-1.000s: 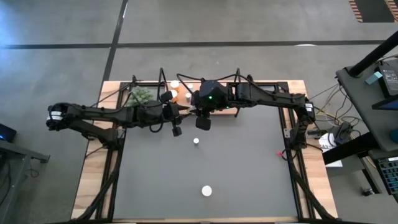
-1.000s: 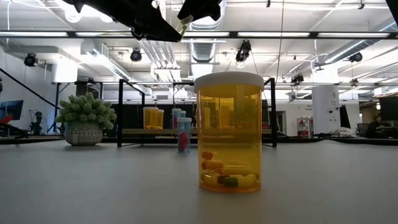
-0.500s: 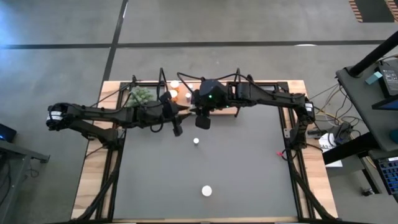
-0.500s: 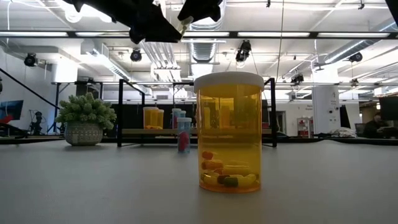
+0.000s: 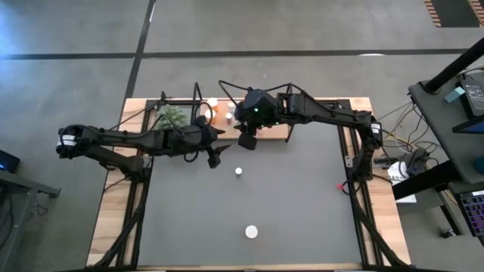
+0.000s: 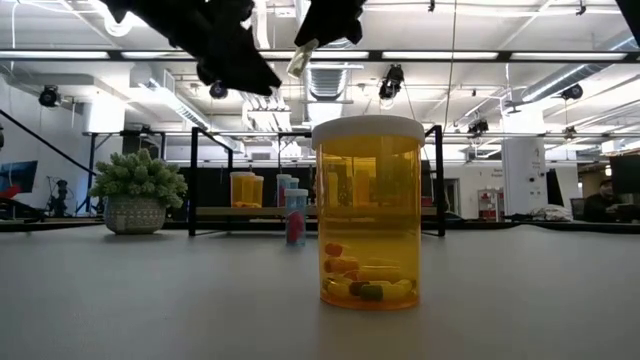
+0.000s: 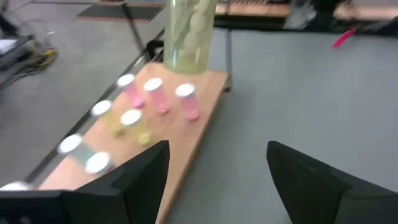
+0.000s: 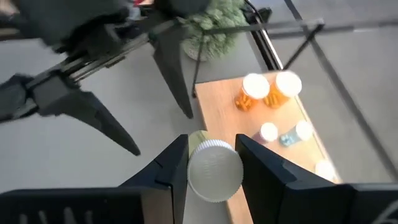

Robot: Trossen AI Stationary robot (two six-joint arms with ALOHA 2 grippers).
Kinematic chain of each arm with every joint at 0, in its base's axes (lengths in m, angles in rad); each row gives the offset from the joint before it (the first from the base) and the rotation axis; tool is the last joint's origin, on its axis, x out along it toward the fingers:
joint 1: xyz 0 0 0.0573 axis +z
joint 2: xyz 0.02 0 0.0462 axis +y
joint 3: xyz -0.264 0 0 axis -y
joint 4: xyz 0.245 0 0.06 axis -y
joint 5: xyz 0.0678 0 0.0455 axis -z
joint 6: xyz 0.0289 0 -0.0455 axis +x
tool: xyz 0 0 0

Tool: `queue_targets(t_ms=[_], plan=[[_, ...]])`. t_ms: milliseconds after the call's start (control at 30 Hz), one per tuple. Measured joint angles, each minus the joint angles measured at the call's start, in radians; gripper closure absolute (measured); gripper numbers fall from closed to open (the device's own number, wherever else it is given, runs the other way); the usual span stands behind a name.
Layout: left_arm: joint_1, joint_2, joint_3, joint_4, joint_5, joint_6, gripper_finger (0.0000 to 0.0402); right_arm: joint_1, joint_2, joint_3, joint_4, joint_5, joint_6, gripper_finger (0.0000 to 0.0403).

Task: Pick and place medicine bottles onto shelf by color
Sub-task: Put the yellow pill bottle on the shelf aligned with the other yellow pill bottles

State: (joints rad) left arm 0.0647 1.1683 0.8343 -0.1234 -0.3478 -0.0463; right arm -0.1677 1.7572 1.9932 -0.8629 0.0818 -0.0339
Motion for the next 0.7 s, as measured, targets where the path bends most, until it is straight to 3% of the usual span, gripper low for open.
queue_targets(t_ms=[167, 500, 700], plan=[[0.001, -0.011, 0.0, -0.08, -0.078, 0.0, 0.0144, -0.035, 0.044, -0.011, -0.034, 0.0, 0.133, 0.0291], [0.001, -0.079, -0.001, -0.134, -0.078, 0.001, 0.0143, -0.071, 0.143, -0.017, -0.105, 0.001, 0.301, 0.0289], [0.001, -0.118, -0.001, -0.133, -0.083, 0.001, 0.0143, -0.084, 0.228, -0.017, -0.105, 0.005, 0.311, 0.0286]])
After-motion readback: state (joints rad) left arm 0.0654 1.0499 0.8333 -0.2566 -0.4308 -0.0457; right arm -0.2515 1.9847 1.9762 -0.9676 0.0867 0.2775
